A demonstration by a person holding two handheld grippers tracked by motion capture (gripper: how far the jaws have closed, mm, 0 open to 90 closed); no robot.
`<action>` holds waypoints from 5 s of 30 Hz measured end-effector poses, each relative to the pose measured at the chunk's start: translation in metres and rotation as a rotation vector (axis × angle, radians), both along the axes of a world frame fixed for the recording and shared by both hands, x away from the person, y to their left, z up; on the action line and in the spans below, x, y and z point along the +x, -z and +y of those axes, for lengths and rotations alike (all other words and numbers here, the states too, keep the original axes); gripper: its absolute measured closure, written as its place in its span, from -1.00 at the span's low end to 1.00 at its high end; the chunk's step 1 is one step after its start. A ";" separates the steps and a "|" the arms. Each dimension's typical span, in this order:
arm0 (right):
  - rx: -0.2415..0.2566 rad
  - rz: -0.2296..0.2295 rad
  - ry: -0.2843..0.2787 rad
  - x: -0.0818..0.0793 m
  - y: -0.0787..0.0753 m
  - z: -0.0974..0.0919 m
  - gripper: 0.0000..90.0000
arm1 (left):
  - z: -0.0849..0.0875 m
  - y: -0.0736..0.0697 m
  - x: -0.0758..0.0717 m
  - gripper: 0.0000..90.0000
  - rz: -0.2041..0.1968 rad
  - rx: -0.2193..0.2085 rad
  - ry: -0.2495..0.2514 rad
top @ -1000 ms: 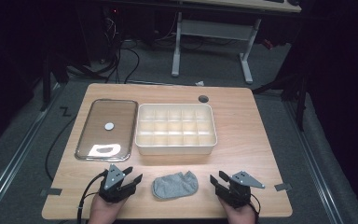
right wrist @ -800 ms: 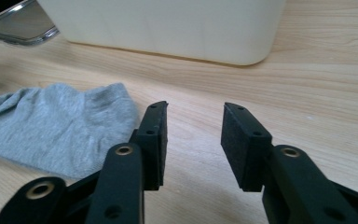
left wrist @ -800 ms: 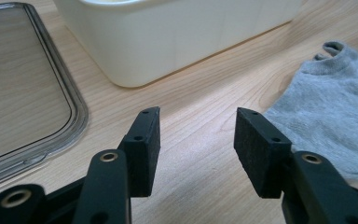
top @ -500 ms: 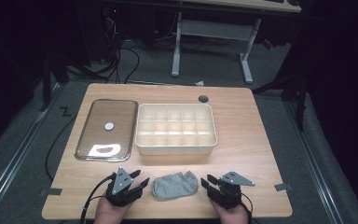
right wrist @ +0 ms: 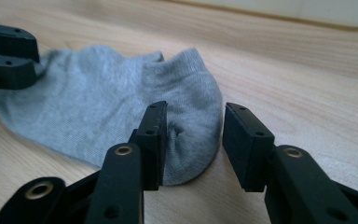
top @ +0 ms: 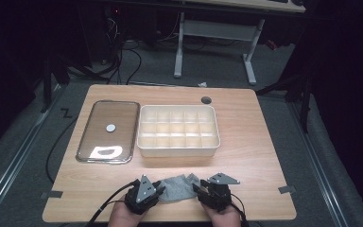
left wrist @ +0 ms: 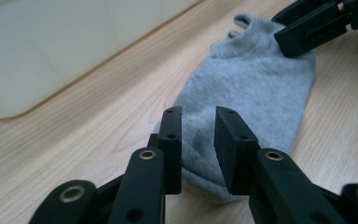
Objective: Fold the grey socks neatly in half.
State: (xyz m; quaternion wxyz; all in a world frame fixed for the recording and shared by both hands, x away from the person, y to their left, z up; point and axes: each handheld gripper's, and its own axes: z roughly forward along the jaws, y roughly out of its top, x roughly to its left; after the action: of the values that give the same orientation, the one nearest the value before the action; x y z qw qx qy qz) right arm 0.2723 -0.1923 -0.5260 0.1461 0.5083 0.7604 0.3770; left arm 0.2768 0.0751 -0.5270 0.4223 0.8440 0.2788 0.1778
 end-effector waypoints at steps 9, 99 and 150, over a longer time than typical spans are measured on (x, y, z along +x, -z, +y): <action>-0.055 -0.021 -0.018 -0.003 0.003 0.005 0.53 | 0.004 0.005 -0.001 0.71 0.006 0.068 -0.004; -0.003 -0.105 0.005 -0.012 -0.022 0.002 0.81 | 0.010 -0.001 0.011 0.45 0.162 -0.142 -0.016; -0.254 -0.126 -0.159 0.000 -0.017 0.098 0.75 | 0.009 0.007 0.017 0.95 0.155 -0.049 -0.062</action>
State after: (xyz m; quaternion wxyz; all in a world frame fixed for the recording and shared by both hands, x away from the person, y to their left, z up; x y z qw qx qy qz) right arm 0.2725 -0.0941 -0.5086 0.2262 0.3994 0.8292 0.3191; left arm 0.2940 0.0845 -0.5336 0.4142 0.8356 0.3410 0.1180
